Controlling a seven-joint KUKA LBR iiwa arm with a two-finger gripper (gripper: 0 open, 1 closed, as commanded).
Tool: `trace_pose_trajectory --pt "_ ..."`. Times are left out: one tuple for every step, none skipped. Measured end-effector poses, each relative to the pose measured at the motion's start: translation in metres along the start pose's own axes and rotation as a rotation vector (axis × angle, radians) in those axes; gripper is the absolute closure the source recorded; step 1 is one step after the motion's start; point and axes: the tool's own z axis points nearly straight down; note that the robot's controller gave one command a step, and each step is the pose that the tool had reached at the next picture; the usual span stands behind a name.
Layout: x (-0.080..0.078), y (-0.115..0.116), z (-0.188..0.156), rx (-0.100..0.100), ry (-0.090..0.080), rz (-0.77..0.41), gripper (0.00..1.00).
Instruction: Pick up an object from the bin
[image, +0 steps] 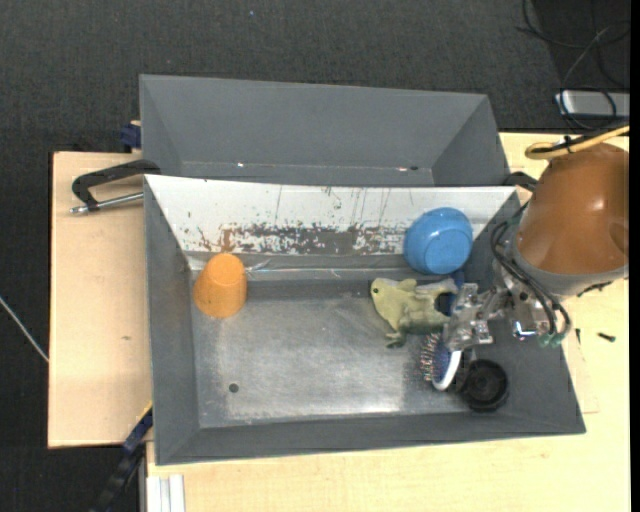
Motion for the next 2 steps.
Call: trace_pose_trajectory --pt "-0.002 0.002 0.035 -0.001 -0.003 -0.007 1.0" --pt "-0.008 0.01 0.077 -0.003 -0.005 -0.012 1.0"
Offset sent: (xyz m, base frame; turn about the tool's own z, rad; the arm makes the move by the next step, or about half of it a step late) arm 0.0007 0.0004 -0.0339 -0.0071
